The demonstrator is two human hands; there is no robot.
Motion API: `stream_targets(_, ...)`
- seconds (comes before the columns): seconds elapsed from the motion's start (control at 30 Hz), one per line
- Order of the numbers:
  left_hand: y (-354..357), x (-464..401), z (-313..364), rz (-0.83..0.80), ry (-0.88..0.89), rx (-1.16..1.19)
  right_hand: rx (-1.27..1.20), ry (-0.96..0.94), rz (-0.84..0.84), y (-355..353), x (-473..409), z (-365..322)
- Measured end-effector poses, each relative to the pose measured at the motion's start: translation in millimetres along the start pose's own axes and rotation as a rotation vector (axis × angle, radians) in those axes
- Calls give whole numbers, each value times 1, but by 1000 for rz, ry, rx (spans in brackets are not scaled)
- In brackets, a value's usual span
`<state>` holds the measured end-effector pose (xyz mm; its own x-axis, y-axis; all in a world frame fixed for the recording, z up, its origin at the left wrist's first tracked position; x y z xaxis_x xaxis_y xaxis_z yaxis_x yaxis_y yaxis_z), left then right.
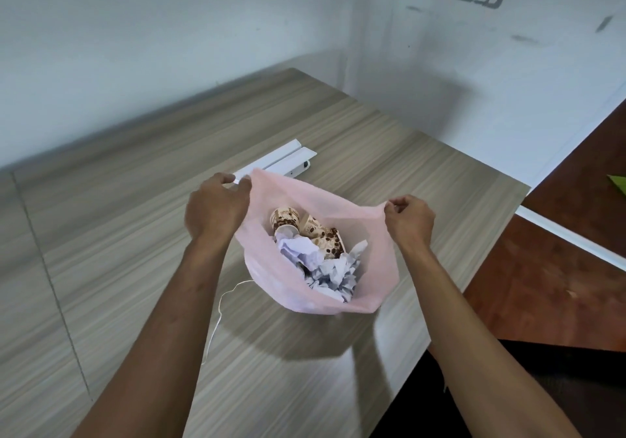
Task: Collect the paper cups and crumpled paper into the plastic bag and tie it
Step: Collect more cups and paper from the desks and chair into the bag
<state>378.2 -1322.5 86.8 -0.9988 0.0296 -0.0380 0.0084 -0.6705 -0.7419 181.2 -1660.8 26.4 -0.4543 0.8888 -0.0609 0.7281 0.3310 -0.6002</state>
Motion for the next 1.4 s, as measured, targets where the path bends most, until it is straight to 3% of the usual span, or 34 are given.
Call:
stream_targets(0.27,7,34,33,-54,186,51,167,44,-155,-16,38,4)
stream_targets(0.47,14,97,83,-76,431,77,364,103,-293,-66,75,30)
stream_targets(0.77,62,233,114,-512,614,297,465,178,-82,-213,127,84)
stream_targets(1.0,86,348,96,-735,620,215,557,92,71,-294,185,114)
stream_targets(1.23,89,472,60,-937,622,175,531,176,11,-312,260,166)
stream_targets(1.4,115,567,10,-1371,461,128,287,339,-166,-283,302,201)
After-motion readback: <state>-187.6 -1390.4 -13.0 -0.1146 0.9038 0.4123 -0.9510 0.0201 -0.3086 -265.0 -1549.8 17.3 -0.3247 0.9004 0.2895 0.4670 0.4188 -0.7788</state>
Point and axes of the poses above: each hand's wrist, its own x-axis away from the middle knuckle, its own y-axis out of the palm, z = x × y, the point moved 10 cm from there along -x, towards the middle knuckle, and after that the axes turned 1 degree about -x, right-handed, at the moved point
